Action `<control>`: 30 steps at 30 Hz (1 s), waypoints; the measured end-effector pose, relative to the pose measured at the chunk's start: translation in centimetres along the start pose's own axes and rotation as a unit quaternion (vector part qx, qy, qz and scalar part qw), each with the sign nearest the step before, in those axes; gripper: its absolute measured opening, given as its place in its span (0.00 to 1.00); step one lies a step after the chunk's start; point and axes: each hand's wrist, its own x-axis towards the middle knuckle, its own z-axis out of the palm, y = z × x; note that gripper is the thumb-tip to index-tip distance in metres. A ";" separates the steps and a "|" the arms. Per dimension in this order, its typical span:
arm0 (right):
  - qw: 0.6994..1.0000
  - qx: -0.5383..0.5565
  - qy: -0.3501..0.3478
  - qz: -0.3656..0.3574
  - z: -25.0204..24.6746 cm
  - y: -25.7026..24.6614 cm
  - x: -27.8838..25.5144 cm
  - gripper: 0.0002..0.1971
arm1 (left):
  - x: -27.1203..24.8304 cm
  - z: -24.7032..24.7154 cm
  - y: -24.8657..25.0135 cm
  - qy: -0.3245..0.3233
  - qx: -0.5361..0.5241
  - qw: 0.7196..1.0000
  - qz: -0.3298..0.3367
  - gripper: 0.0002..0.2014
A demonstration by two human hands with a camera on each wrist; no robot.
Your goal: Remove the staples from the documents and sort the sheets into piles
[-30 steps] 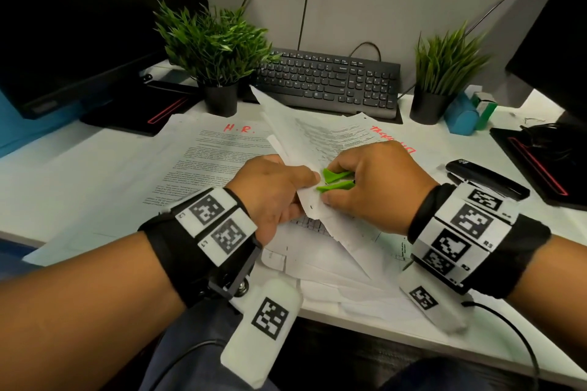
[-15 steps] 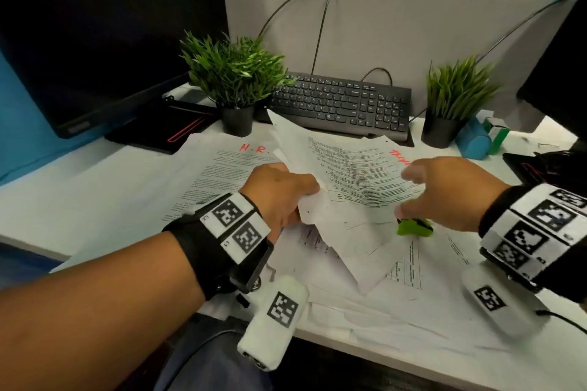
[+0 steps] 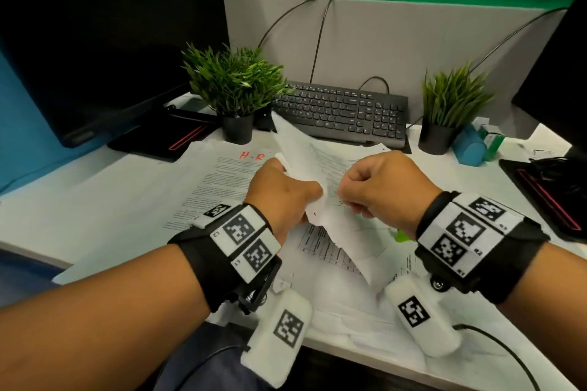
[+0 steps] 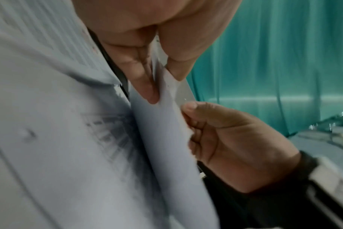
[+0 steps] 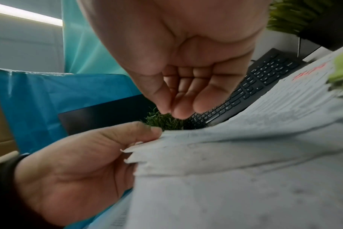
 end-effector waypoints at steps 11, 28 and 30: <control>0.998 0.000 -0.053 -0.028 0.2 -0.3 0.5 0.06 | -1.4 -1.5 1.4 -0.094 0.110 0.989 -0.007 0.09; 0.942 -0.257 -0.209 -0.057 -0.9 0.6 -0.5 0.27 | -0.3 -2.4 0.2 -0.082 0.010 0.988 -0.131 0.03; 0.933 -0.241 -0.260 -0.062 -0.6 0.0 -1.7 0.46 | -0.1 -2.5 0.1 -0.098 -0.025 0.981 -0.166 0.06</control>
